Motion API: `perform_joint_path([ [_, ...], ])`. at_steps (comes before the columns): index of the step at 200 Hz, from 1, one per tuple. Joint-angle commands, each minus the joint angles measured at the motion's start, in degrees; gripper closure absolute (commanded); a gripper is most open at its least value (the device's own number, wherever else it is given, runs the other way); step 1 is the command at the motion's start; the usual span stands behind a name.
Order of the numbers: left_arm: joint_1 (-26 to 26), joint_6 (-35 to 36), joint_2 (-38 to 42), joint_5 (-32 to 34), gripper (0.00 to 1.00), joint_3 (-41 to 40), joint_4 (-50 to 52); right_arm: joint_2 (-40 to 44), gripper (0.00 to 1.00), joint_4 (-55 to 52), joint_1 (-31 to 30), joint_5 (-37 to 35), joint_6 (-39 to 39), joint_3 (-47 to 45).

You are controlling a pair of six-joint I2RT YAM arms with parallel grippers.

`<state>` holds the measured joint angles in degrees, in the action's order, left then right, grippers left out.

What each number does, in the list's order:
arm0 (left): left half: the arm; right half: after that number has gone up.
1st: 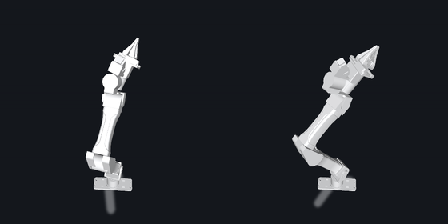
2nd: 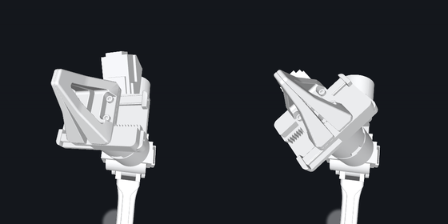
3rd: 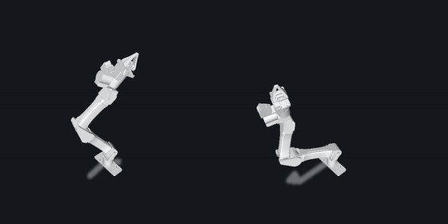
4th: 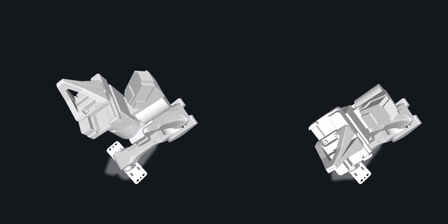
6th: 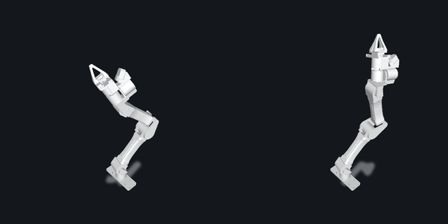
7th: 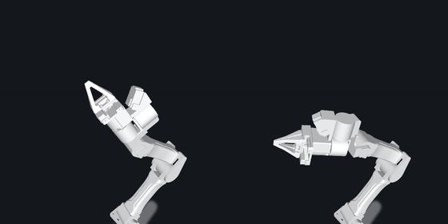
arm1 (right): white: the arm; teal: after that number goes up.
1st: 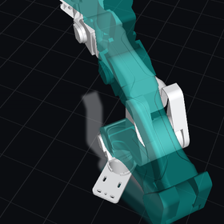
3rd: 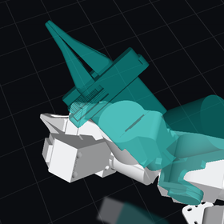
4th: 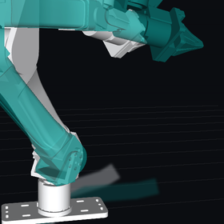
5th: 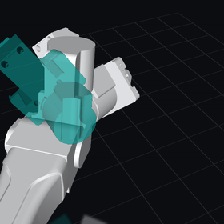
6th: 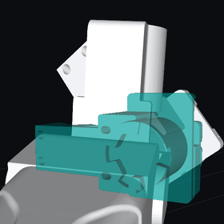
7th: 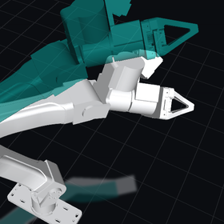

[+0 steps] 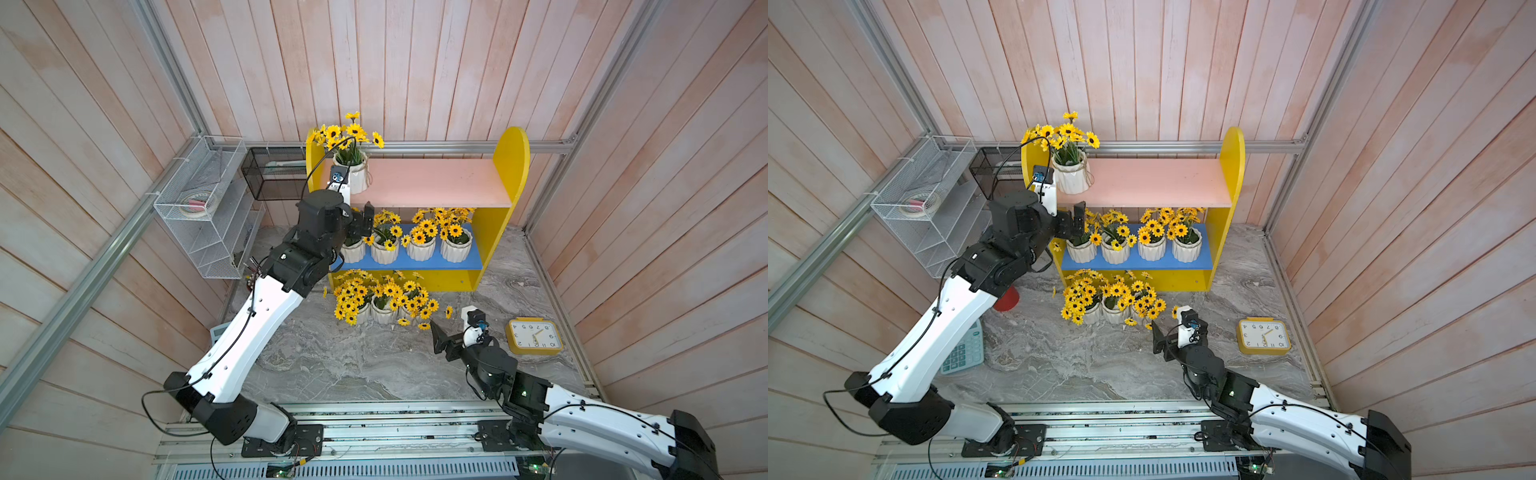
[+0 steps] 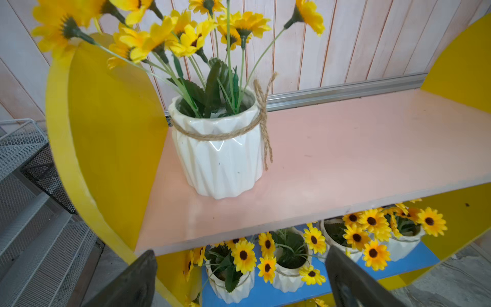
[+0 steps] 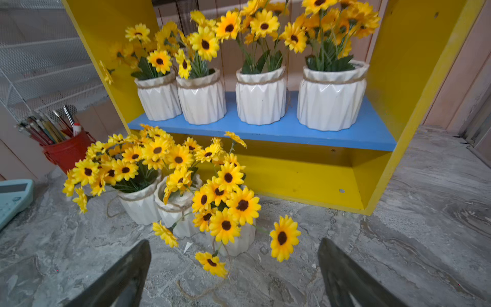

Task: Take the sunflower pots off the shelves
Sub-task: Pick up the sunflower pot from the shelf.

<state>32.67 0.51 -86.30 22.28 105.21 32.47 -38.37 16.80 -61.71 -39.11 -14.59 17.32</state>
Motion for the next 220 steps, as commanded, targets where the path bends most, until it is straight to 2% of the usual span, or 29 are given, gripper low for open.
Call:
perform_joint_path([
  [1, -0.4, 1.5, -3.1, 1.8, 0.0, 5.5, 5.2, 3.0, 0.02, -6.7, 0.5, -0.5, 0.5, 0.7],
  [45, -2.6, -1.1, -6.9, -2.4, 0.0, 10.0, 4.8, 3.4, 0.02, -7.2, 0.7, -0.4, 0.7, 1.2],
  [75, -6.4, -4.4, -7.8, -10.4, 0.0, 10.5, 3.5, 3.4, 0.02, -6.2, 0.8, 0.2, 1.5, 1.0],
  [134, -7.9, -3.6, -9.0, -18.1, 0.0, 9.9, -1.2, 2.3, 0.02, -4.9, 0.9, 0.7, 2.5, 0.3],
  [220, -9.8, -2.4, -10.5, -18.9, 0.0, 9.2, -6.9, 0.5, 0.02, -3.4, 1.2, 1.7, 3.5, -0.3],
])
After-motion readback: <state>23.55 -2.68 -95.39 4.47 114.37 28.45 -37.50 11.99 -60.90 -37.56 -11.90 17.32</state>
